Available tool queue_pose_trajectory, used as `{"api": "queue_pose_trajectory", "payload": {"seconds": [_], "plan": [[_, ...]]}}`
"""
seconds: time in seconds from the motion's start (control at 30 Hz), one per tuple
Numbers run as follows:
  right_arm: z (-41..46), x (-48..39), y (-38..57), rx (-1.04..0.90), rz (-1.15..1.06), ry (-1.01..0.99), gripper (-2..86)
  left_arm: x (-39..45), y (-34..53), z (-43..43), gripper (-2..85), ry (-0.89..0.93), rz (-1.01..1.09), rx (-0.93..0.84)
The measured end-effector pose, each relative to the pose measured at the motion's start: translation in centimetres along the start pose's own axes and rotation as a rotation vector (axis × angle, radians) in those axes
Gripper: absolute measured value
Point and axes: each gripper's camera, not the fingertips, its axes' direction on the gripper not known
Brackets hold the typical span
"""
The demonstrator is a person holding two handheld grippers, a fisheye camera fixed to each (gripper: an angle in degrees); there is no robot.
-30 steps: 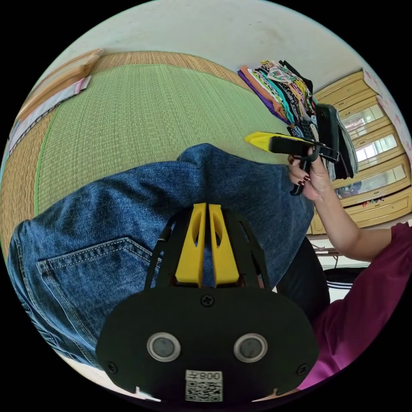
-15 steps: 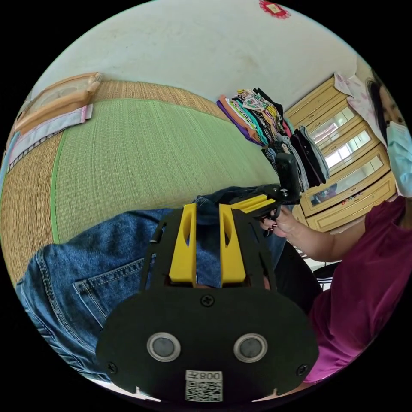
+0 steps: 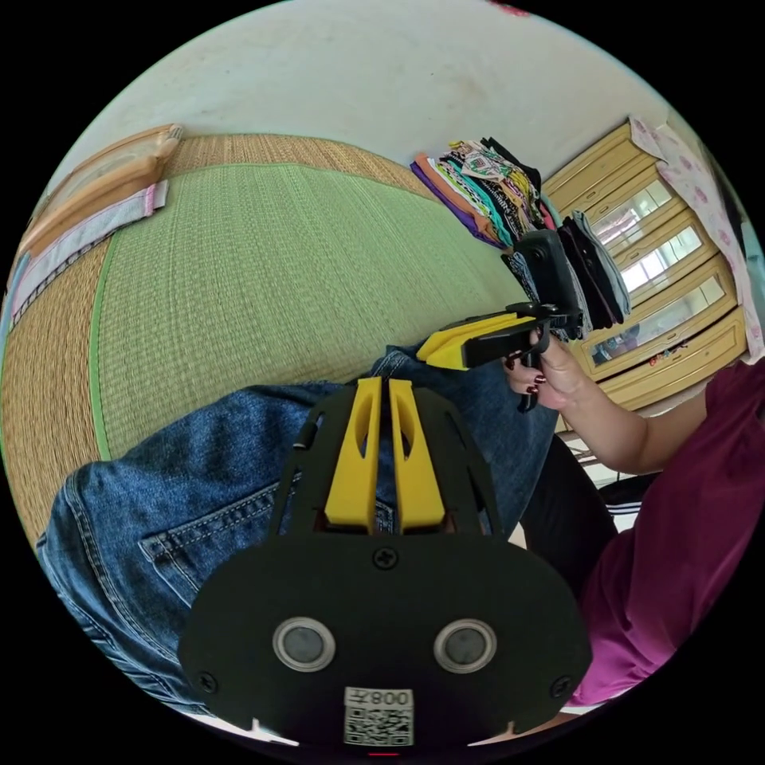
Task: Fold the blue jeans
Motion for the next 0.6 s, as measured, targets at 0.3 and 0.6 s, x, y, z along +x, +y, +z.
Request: {"api": "queue_pose_trajectory", "payload": {"seconds": [0.3,0.6], "plan": [[0.9,1.5,-4.0,-0.055,0.067,-0.032,3.3,-0.4,0.6,-3.7,0.1,0.01,0.019,0.043],[-1.7,0.0,-7.3,0.018,-0.003,0.056,0.5,-0.4,-0.4,-4.6,0.0,-0.045,0.039,0.011]]}}
